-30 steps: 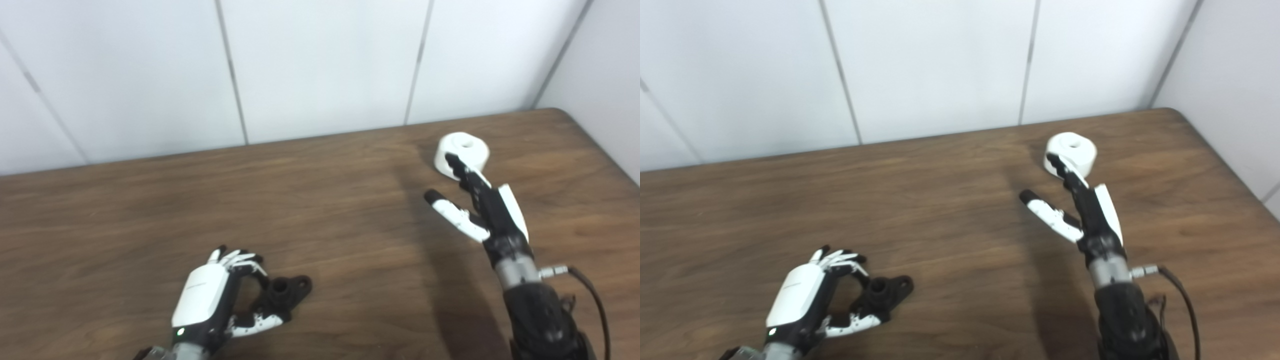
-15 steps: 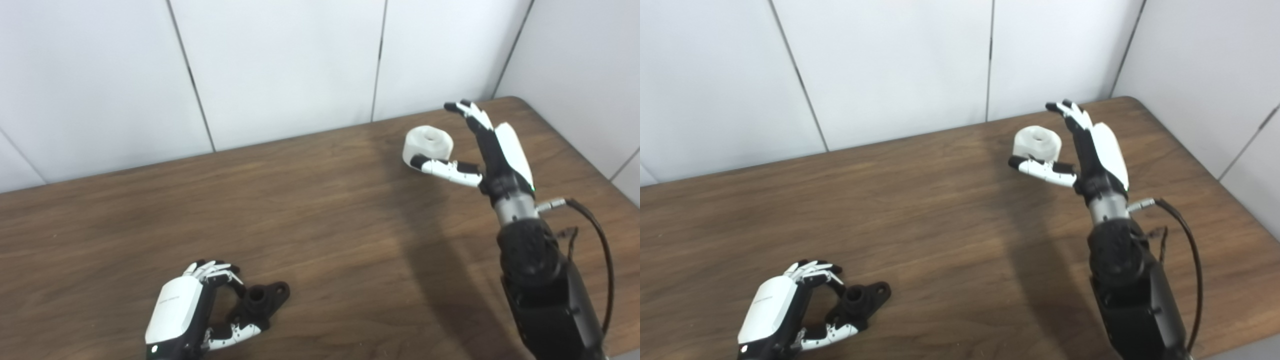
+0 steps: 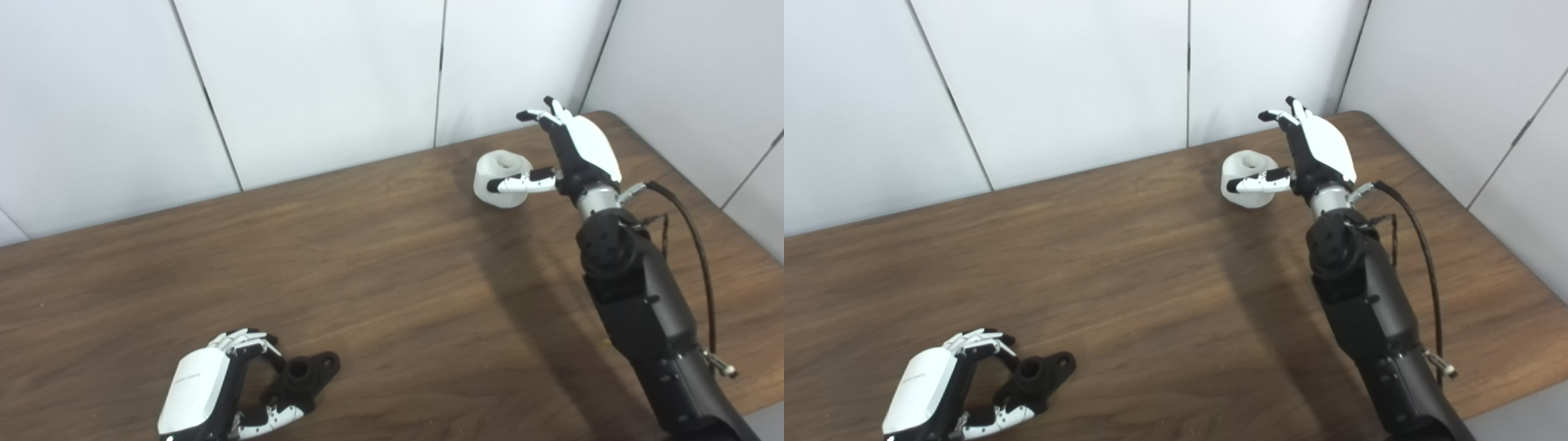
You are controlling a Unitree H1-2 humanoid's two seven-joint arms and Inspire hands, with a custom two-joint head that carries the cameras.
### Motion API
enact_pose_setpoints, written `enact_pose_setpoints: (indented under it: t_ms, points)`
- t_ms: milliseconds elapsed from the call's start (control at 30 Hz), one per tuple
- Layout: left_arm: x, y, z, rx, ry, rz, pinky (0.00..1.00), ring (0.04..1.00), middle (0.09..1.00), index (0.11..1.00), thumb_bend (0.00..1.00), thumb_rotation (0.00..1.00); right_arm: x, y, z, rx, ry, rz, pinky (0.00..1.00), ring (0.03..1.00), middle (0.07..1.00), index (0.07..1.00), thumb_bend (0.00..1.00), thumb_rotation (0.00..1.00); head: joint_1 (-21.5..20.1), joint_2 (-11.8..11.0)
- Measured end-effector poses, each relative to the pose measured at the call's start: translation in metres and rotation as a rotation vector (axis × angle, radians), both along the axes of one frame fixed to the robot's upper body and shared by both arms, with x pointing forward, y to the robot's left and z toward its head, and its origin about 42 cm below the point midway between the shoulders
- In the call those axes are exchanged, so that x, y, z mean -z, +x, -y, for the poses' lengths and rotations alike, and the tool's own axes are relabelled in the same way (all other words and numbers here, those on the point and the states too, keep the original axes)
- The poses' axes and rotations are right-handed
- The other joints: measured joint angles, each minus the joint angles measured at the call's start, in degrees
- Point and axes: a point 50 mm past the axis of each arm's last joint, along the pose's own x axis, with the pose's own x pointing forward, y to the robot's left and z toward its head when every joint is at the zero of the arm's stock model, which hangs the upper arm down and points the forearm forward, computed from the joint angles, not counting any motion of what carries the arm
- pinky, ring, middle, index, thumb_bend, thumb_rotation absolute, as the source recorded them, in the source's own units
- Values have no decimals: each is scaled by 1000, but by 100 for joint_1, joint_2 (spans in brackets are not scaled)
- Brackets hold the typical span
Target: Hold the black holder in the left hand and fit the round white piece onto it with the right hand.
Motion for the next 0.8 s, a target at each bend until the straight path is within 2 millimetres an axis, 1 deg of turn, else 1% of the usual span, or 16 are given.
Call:
enact_pose_setpoints:
  t_ms: [200, 333, 500, 800]
  points:
    - [0, 0, 0, 3, 2, 0, 880, 818, 732, 484, 520, 44, 6, 21, 6, 24, -29, -66, 1000, 1000, 1000, 803, 934, 321, 0, 0]
    - [0, 0, 0, 5, 4, 2, 880, 821, 735, 484, 520, 44, 7, 29, 18, 46, -67, -109, 1000, 1000, 1000, 803, 927, 320, 18, 0]
    - [-1, 0, 0, 4, 8, 0, 883, 822, 735, 484, 520, 43, 12, 33, 26, 60, -77, -147, 1000, 1000, 1000, 789, 930, 334, 18, 9]
    - [-2, -1, 0, 5, 12, -1, 889, 827, 738, 485, 520, 44, 21, 35, 25, 52, -78, -190, 1000, 1000, 1000, 787, 912, 345, 26, 9]
